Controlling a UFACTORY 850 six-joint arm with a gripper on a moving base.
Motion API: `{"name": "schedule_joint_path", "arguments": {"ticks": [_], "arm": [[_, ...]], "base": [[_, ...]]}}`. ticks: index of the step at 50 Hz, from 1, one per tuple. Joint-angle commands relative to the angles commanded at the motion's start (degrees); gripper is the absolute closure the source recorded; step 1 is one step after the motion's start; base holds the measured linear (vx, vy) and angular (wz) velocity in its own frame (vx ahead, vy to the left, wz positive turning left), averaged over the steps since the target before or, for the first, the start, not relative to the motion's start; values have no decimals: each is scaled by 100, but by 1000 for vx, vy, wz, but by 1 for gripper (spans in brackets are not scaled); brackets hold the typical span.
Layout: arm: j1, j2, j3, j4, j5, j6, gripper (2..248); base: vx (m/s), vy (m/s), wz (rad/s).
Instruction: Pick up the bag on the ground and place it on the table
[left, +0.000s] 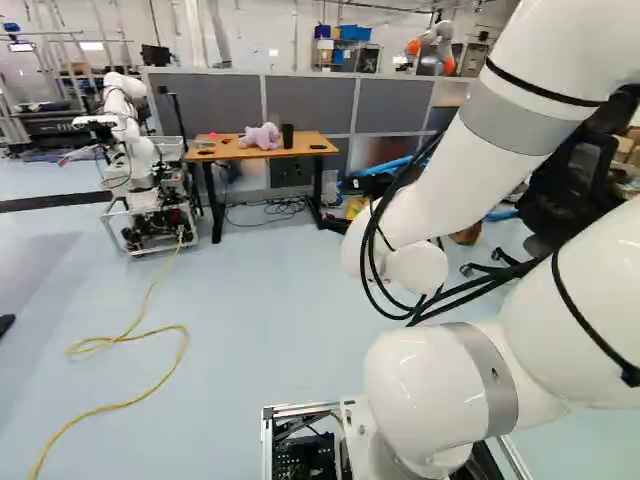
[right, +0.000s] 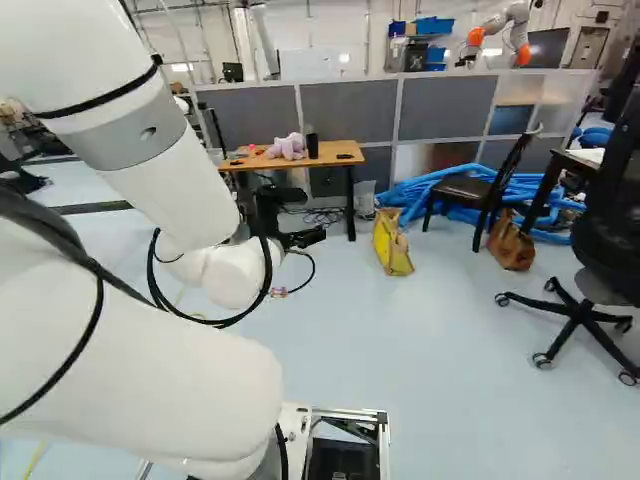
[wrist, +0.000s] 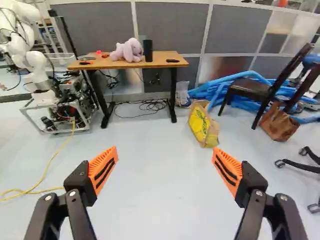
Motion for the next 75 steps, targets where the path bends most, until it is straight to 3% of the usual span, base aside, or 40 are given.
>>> {"name": "schedule_joint_path", "arguments": {"ticks": [18,75], "arm": [[0,0,0,0,0,0,3],[0,0,0,0,0,0,3]], "base": [[138,-64,-339],[173,1,-16]]}}
